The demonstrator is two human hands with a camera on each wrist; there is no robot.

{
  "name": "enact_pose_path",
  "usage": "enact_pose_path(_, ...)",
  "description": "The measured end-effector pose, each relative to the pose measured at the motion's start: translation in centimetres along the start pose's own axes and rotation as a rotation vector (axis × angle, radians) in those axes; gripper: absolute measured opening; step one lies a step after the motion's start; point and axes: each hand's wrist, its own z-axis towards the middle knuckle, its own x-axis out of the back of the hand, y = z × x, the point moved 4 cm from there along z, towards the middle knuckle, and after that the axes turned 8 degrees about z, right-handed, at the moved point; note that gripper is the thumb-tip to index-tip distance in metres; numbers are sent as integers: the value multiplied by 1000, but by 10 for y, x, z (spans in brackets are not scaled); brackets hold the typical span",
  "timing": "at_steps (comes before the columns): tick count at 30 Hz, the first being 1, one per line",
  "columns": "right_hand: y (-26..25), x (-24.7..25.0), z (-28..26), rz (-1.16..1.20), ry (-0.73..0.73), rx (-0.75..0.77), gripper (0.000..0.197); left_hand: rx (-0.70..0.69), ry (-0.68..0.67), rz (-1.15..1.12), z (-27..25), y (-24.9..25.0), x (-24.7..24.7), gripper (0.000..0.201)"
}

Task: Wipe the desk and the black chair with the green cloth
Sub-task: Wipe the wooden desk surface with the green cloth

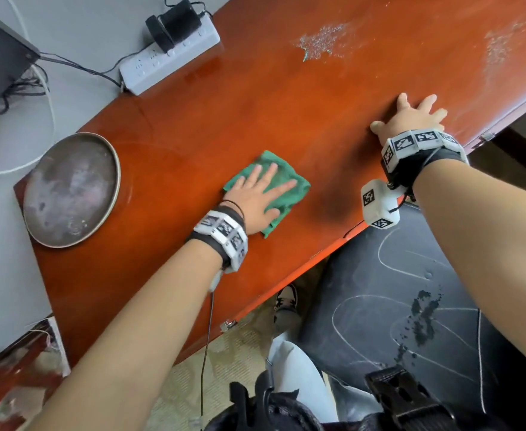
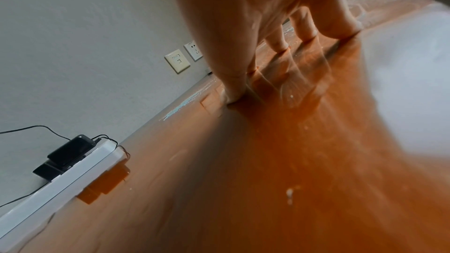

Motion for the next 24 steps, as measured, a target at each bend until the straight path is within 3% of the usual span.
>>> enact_pose_path(5,-1,-1,2,-10,-13,-11,74,299,-151,-287,-9,-88,-18,68)
enact_pose_path(11,1,0,3,-18,-12,-12,74,486,-140,-438,-45,-140,-60,68)
enact_pose_path(16,0,0,2,-22,-28,-19,75,438,-206,-371,-76,-139,-84,71)
enact_pose_path(24,-1,-1,-2,-29,-14,-12,74,214,-248,-155,-114,-79,-102,76)
